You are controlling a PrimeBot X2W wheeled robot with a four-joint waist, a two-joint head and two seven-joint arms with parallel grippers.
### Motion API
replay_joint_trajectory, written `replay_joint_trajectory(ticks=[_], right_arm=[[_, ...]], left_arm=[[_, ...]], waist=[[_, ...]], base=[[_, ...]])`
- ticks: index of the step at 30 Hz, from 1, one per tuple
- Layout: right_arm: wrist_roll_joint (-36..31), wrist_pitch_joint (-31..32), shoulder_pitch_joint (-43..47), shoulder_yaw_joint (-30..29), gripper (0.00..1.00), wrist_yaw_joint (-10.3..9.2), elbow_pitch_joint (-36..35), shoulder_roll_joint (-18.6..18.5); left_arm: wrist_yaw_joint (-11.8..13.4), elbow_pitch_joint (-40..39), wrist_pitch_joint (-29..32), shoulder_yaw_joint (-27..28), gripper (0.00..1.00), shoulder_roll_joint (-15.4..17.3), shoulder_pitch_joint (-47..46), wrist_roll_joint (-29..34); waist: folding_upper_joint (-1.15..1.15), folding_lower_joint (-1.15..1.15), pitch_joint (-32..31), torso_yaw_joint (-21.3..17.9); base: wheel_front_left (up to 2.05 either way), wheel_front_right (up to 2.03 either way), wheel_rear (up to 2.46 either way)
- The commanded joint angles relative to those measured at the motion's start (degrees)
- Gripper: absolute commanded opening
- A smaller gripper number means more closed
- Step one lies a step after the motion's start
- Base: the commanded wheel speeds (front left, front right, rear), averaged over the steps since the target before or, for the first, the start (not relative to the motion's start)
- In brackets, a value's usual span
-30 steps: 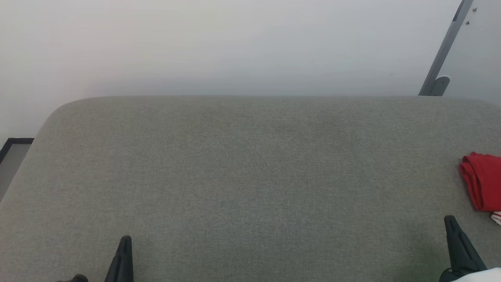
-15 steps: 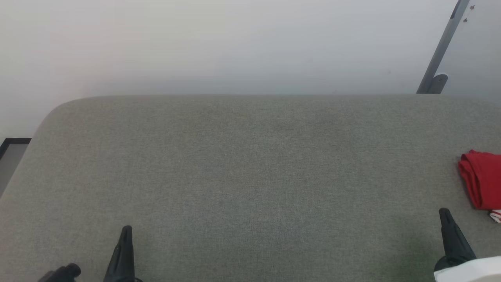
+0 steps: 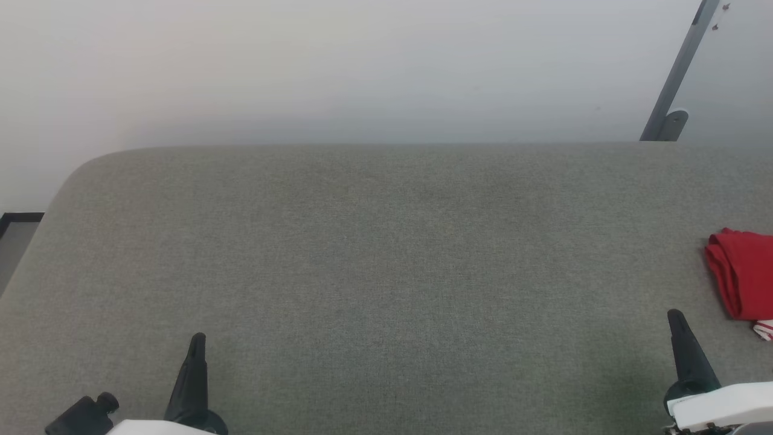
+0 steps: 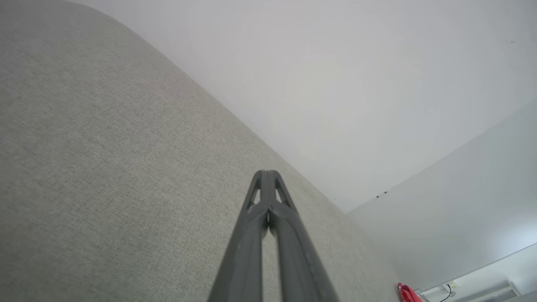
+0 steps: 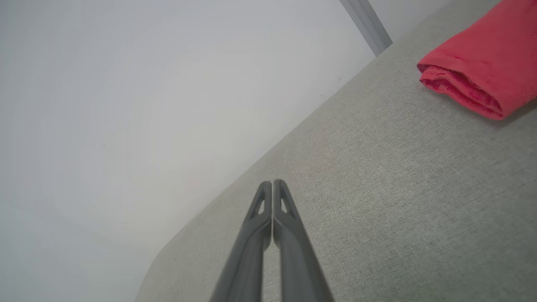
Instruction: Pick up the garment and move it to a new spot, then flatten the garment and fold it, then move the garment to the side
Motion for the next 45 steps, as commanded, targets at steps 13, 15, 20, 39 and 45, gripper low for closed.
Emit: replay_joint_trajectory(ticks=[13,15,20,39,45], right_arm=[[7.84,2.63,-3.06,-0.77,0.0,-0.03,0.49,1.49],[8.84,2.98,-3.25,-0.82,0.0,-0.03,0.63,1.73],[11.32,3.76,-3.93,-0.93,0.0,-0.03,0.95,2.33],[19.7,6.63,-6.05,-1.41,0.0,-0.05,2.07,4.3],[21.69,7.31,-6.42,-1.52,0.0,-0.05,2.26,4.74]], left_arm=[[-0.08,1.27,2.44,-0.17,0.0,0.59,-3.82,-10.1],[-0.08,1.51,2.74,-0.18,0.0,0.6,-4.19,-11.25],[-0.09,2.07,3.57,-0.2,0.0,0.6,-5.0,-14.37],[-0.11,4.09,6.44,-0.16,0.0,0.54,-7.78,-24.93],[-0.12,4.53,7.11,-0.11,0.0,0.51,-8.65,-27.62]], waist=[[0.0,0.0,0.29,-0.37],[0.0,0.0,0.33,-0.43],[0.0,0.0,0.44,-0.57],[0.0,0.0,0.86,-1.12],[0.0,0.0,0.97,-1.26]], base=[[0.0,0.0,0.0],[0.0,0.0,0.0],[0.0,0.0,0.0],[0.0,0.0,0.0],[0.0,0.0,0.0]])
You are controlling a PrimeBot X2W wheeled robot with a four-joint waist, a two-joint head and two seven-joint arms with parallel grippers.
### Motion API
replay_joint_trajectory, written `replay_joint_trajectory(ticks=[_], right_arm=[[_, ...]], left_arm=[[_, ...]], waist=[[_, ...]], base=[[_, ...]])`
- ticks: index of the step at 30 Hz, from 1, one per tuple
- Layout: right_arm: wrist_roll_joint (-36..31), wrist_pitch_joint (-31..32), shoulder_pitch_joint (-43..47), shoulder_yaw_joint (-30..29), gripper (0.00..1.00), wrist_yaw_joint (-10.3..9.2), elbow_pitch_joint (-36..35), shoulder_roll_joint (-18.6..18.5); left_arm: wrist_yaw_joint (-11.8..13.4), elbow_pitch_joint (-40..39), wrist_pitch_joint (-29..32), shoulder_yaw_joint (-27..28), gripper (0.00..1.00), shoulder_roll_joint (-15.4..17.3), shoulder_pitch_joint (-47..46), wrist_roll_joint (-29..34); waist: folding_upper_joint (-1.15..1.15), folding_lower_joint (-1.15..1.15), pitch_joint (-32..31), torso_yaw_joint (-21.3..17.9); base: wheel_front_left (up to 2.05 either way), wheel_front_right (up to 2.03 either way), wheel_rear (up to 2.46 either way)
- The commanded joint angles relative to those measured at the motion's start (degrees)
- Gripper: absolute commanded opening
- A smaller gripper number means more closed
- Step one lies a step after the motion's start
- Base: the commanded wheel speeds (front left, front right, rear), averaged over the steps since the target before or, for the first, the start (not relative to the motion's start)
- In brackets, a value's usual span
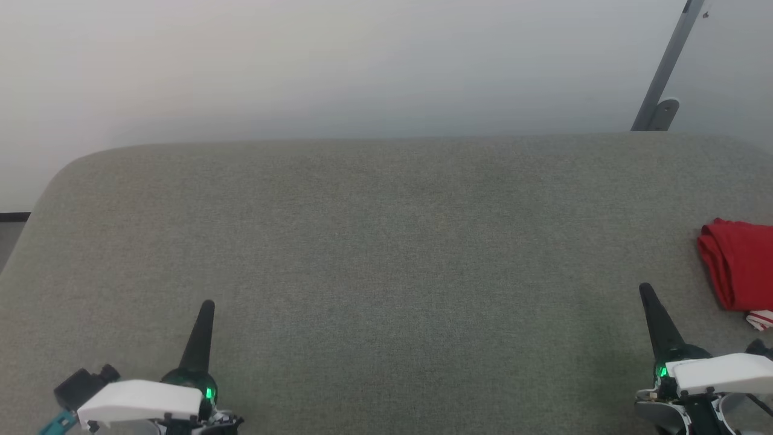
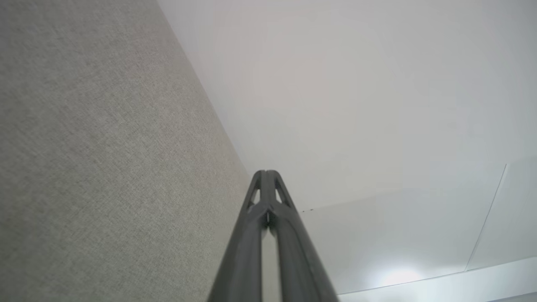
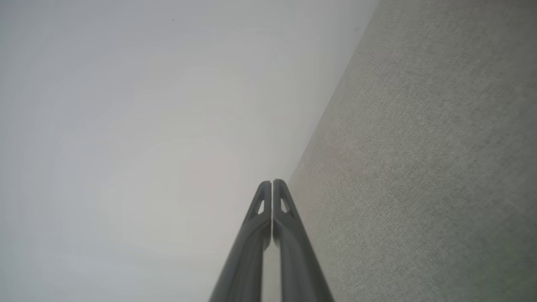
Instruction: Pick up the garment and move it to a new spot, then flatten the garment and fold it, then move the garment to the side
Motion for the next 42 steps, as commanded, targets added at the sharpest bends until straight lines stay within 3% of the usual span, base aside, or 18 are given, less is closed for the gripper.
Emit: replay_joint_trajectory(ticks=[1,42], right_arm=[[0.78,0.33,-0.78,-0.18,0.0,-0.05,-0.28,-0.03],[13.64,4.65,-3.91,-0.88,0.0,-0.04,1.52,3.15]], left_arm=[[-0.12,-0.2,0.19,0.14,0.0,0.1,-1.48,-1.15],[-0.17,3.02,5.0,0.63,0.0,-0.28,-5.6,-17.07]], waist=[[0.0,0.0,0.01,-0.01],[0.0,0.0,0.88,-1.14]], base=[[0.0,0.0,0.0],[0.0,0.0,0.0]])
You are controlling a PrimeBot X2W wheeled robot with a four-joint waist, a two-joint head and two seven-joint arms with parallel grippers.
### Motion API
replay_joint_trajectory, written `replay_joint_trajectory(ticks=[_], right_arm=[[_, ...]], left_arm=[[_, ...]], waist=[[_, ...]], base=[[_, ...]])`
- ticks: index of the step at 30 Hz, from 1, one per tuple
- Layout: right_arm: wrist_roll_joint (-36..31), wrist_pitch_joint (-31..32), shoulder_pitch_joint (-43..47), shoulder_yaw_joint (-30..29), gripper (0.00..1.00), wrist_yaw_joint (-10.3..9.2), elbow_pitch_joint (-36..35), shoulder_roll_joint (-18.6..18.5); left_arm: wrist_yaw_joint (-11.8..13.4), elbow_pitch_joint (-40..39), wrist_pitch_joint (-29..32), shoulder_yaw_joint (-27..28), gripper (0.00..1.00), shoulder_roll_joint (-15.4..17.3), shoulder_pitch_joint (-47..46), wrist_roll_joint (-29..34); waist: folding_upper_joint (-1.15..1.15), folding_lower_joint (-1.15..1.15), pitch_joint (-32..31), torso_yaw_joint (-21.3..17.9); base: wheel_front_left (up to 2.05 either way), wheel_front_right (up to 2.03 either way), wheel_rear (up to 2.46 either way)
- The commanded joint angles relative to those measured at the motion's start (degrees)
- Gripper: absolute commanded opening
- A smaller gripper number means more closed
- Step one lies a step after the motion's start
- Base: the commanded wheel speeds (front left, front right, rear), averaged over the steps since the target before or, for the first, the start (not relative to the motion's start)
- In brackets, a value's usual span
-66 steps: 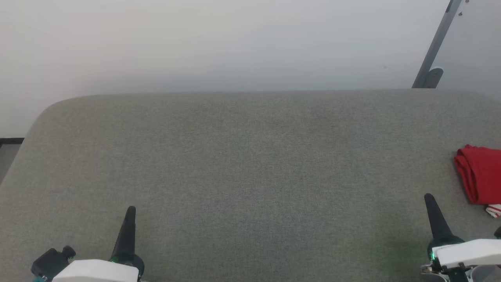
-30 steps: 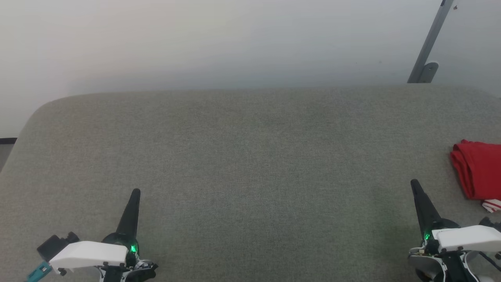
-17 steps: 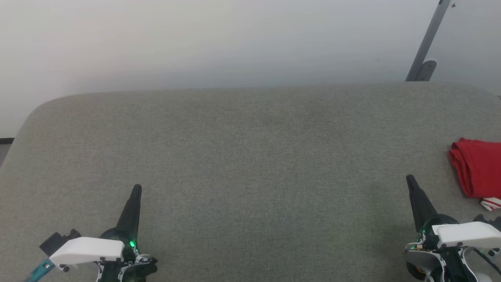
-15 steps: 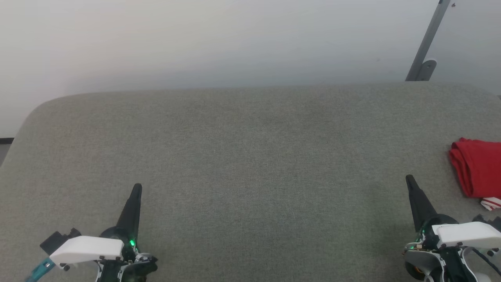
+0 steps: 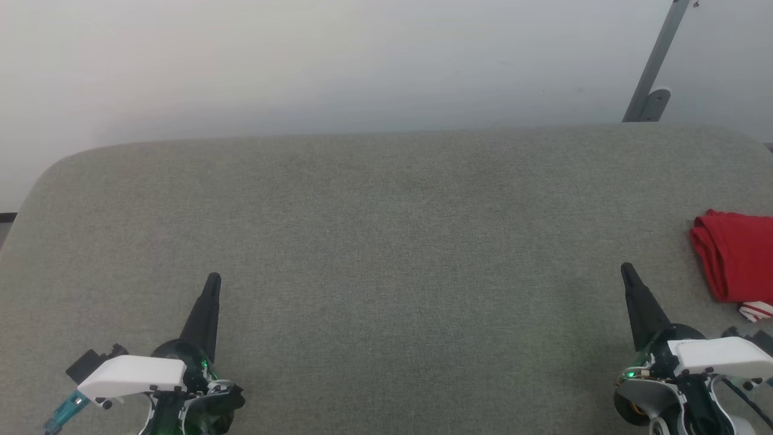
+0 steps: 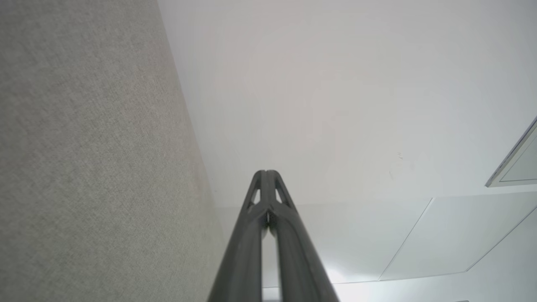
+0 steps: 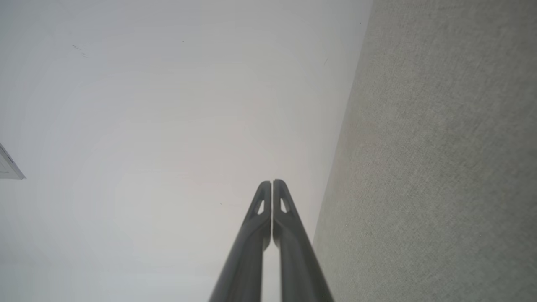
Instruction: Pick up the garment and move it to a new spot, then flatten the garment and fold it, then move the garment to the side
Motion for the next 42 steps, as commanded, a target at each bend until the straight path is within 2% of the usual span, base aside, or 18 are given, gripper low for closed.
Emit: replay_joint_trajectory(ticks=[1,42], right_arm=[[0.2,0.19,-0.38,-0.11,0.0,0.0,0.14,0.22],[0.19,0.2,-0.37,-0.09,0.0,0.0,0.13,0.22]], left_arm=[[-0.16,0.03,0.24,0.22,0.0,0.0,-0.48,-0.43],[-0.16,0.04,0.8,0.85,0.0,-0.47,-0.58,0.37]], waist=[[0.0,0.0,0.0,0.0],[0.0,0.0,0.0,0.0]], base=[[0.0,0.0,0.0],[0.0,0.0,0.0]])
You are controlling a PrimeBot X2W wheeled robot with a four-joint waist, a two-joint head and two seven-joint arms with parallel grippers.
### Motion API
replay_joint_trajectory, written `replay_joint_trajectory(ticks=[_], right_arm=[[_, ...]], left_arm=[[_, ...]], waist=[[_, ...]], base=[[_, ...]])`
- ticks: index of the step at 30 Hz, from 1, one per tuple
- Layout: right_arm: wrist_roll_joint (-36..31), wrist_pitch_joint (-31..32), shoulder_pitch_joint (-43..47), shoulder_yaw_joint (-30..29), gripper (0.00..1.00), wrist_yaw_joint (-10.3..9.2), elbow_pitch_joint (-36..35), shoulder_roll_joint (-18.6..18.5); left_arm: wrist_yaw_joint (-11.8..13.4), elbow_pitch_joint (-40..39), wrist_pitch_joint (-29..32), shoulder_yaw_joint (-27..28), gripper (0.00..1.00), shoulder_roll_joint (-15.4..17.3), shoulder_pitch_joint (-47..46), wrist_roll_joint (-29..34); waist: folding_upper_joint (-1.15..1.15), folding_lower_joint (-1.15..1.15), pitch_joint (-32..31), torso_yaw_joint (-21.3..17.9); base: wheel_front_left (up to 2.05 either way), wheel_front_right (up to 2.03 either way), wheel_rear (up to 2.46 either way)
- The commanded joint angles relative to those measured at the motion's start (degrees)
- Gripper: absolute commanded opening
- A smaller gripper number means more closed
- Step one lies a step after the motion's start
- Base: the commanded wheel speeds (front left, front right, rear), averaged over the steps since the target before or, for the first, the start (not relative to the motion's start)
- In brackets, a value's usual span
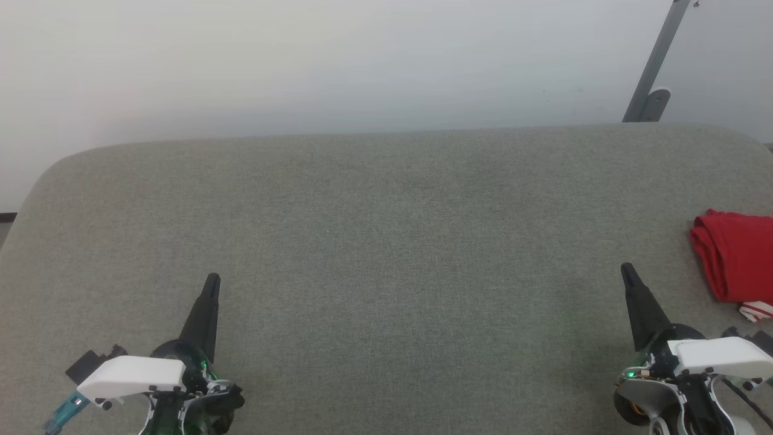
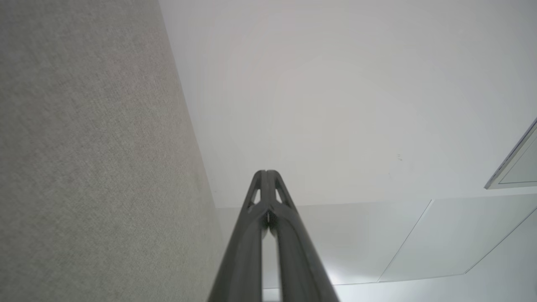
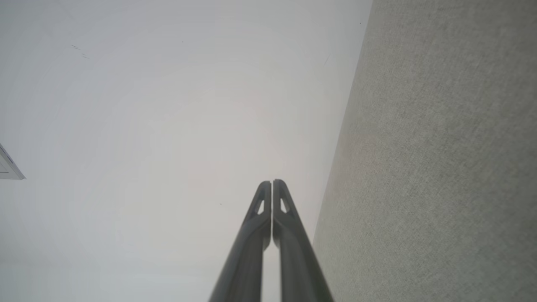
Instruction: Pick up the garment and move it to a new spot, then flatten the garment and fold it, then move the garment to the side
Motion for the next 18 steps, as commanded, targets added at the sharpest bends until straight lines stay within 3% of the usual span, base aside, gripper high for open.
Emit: replay_joint_trajectory(ticks=[1,18], right_arm=[[0.18,0.2,-0.35,-0.06,0.0,0.0,0.03,0.17],[0.17,0.2,-0.35,-0.05,0.0,0.0,0.03,0.17]], left_arm=[[-0.16,-0.02,0.3,0.12,0.0,0.07,-0.57,0.12],[-0.16,-0.02,0.38,0.31,0.0,-0.08,-0.6,0.33]], waist=[[0.0,0.0,0.0,0.0],[0.0,0.0,0.0,0.0]], base=[[0.0,0.0,0.0],[0.0,0.0,0.0]])
